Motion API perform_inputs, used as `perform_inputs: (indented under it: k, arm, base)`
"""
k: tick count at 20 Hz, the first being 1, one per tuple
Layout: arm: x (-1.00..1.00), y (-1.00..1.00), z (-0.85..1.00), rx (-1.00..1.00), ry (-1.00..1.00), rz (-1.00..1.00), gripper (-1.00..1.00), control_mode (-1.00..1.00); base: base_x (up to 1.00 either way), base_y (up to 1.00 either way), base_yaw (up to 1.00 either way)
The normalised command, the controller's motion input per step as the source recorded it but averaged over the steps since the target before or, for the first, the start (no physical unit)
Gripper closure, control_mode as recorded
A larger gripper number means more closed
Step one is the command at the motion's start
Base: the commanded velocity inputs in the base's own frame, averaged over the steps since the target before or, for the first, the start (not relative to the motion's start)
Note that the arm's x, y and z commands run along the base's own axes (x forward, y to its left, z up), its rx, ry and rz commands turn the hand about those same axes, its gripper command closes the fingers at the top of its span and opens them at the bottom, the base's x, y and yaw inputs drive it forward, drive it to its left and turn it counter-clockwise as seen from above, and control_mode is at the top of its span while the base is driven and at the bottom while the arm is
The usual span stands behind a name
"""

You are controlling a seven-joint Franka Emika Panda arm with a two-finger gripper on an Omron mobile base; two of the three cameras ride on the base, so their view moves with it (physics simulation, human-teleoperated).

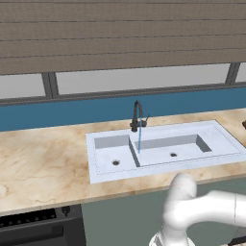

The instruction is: Pick the peach from the sink and place it on the cutting board to airdry. Then turn off the sink faucet.

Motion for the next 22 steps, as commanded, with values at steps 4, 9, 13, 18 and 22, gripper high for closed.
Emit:
perform_inputs:
  k: [4,9,13,18,22]
  arm:
    - [0.19,-0.25,-0.17,0.00,0.02,0.00,1.00,-1.00]
    - [0.21,-0.24,-0.16,0.00,0.01,0.00,1.00,-1.00]
    - [0.20,-0.26,-0.17,0.00,0.01,0.00,1.00,-1.00]
    - [0.20,-0.26,-0.19,0.01,0.02,0.00,1.00,-1.00]
    - [0.19,-0.26,-0.19,0.01,0.01,0.00,1.00,-1.00]
  base:
    - [0.00,0.00,0.00]
    - [0.00,0.00,0.00]
    - [0.00,0.00,0.00]
    - [0.00,0.00,0.00]
    - [0.00,0.00,0.00]
